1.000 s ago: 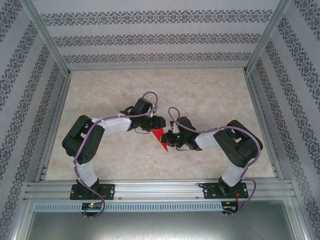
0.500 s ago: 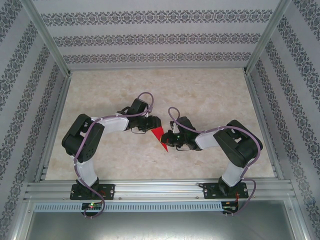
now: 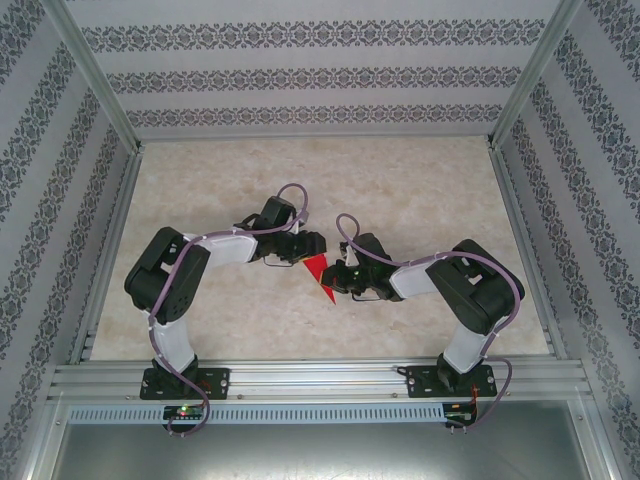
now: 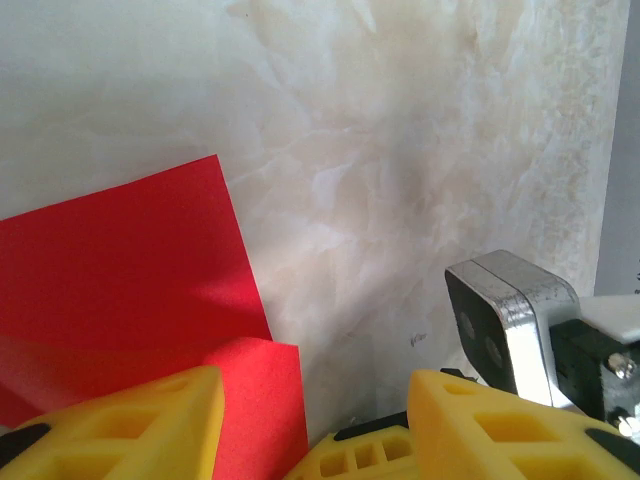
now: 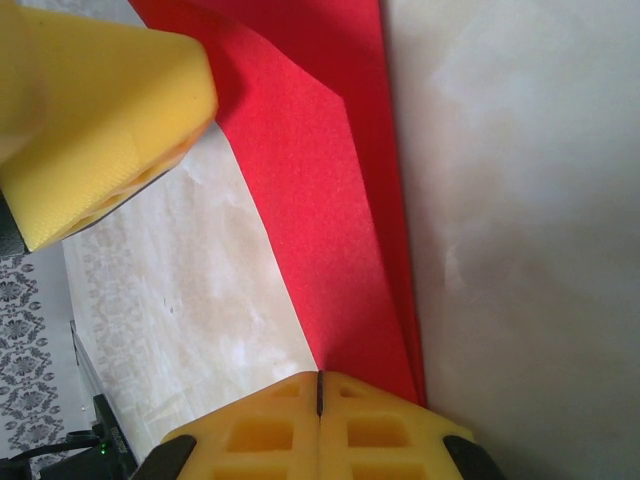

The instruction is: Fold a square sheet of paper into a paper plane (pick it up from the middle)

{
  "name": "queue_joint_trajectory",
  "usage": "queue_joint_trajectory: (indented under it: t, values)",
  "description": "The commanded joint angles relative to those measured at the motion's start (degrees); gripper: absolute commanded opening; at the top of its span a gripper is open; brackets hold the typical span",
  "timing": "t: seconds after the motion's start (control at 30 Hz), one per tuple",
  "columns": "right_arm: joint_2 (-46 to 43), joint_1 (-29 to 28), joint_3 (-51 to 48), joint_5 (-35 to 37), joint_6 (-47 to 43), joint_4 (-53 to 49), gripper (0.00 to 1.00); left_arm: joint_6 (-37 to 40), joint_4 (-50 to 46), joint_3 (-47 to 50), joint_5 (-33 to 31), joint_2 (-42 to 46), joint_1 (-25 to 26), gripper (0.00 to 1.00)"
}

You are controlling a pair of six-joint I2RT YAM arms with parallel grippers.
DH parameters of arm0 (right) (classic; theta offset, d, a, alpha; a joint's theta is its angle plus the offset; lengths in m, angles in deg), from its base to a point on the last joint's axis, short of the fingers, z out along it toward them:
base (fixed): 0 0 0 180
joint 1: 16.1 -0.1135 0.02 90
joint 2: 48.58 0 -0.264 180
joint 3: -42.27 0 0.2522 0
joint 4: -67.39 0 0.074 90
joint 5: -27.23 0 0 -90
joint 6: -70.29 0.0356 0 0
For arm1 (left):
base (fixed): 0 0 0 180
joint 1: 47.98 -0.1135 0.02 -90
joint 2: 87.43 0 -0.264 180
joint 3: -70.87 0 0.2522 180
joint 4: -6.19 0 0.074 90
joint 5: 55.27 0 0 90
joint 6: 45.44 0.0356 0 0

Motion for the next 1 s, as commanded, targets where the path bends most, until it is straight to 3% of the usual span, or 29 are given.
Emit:
queue_joint_trajectory:
  t: [0.0,0.17,0.47,0.97]
  values:
    - [3.7,-0.3,-2.2,3.1,-0.6,-8.0,0.02,0.3,-1.2,-2.5,-1.9,-2.6,0.4,0.52]
    - [3.4,-0.3,-2.3,3.1,-0.8,-8.3,0.02,-0.1,-3.4,-1.6,-7.3,-3.9,-1.9,0.49]
    - [3.4,-0.3,-2.6,3.2,-0.7,-8.4,0.02,-1.4,-0.4,1.7,-4.5,-5.7,-6.4,0.49]
    - [3.8,-0.3,-2.3,2.2,-1.1,-8.6,0.00,2.5,-4.6,-1.1,-3.2,-5.9,-12.0,0.50]
